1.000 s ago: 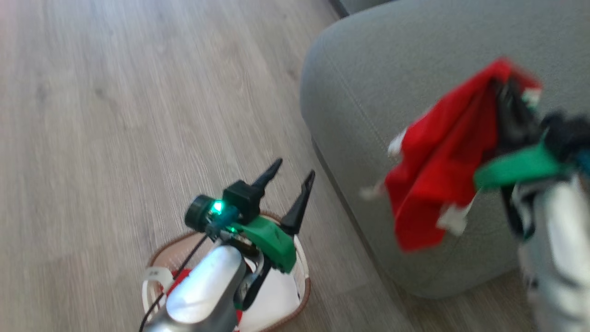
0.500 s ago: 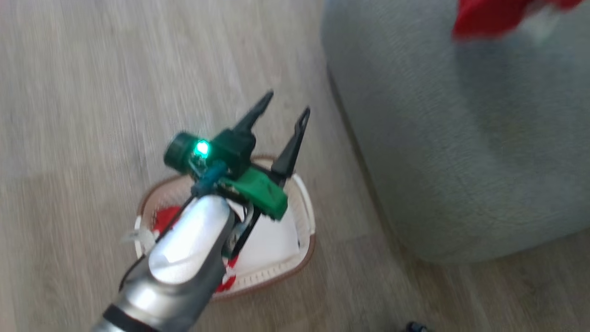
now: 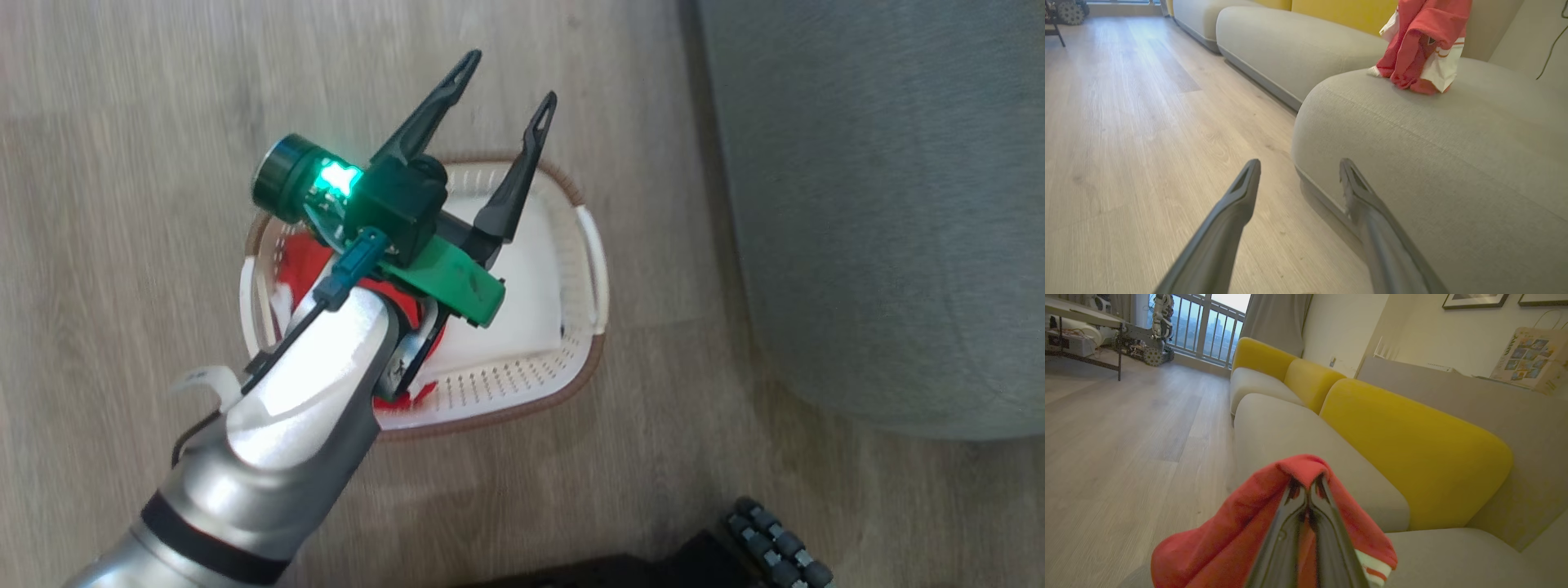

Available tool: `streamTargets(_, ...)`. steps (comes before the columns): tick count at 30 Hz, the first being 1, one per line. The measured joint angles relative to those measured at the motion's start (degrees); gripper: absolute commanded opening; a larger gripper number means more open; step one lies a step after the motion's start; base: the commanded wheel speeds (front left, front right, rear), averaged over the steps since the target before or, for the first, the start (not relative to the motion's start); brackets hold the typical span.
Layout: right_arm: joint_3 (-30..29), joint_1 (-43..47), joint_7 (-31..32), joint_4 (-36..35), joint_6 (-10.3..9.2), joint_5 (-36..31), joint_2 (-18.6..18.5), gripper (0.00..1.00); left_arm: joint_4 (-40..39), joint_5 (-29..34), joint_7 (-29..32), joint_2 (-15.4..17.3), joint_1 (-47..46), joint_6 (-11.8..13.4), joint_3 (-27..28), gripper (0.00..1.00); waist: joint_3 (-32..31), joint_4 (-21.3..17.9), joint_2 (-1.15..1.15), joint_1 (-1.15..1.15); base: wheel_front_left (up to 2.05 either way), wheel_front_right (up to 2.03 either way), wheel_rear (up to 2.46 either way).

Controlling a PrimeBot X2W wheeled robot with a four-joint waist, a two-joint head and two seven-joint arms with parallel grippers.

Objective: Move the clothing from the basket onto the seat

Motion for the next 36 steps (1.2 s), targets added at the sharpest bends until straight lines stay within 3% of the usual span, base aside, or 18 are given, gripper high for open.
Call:
streamTargets(8,-5.22,0.87,-0.34,8.75,0.0,-5.82,3.61,0.0,-1.69,0.52,0.63,1.02,-0.53,0.69,-0.54,1.0,5.57,2.61,0.0,-0.01,0.0,0.0,0.0)
streamTargets(15,-8.23,2.18,-0.35,12.68,0.0,-9.64,6.51,0.0,-1.8,0.51,0.87,1.86,-0.42,1.08,-0.6,1.0,5.68,2.48,0.0,-0.02,0.0,0.0,0.0)
streamTargets(16,-8.78,2.47,-0.35,12.71,0.0,-9.85,6.56,0.2,-1.78,0.49,0.88,1.92,-0.4,1.18,-0.67,1.0,5.48,2.38,0.0,-0.02,0.0,0.0,0.0)
streamTargets(17,-9.05,2.61,-0.35,12.85,0.0,-9.84,6.75,0.48,-1.76,0.49,0.88,2.01,-0.36,1.21,-0.7,1.0,5.29,2.25,0.0,-0.02,0.0,0.0,0.0)
streamTargets(18,-9.04,2.69,-0.35,12.89,0.0,-9.83,7.03,1.0,-1.72,0.48,0.88,2.15,-0.34,1.22,-0.73,1.0,5.1,2.1,0.0,-0.02,0.0,0.0,0.0)
streamTargets(25,-4.57,6.31,-0.49,7.72,0.0,-6.93,9.38,1.0,-1.25,-0.79,0.77,2.83,-0.08,1.67,-0.07,1.0,3.14,0.71,0.0,-0.02,0.0,0.0,0.0)
streamTargets(36,3.28,18.78,-0.49,-4.75,0.0,2.1,8.95,1.0,0.76,-3.78,-2.08,2.38,2.23,2.75,2.78,1.0,-3.27,0.25,0.0,-0.02,0.0,0.0,0.0)
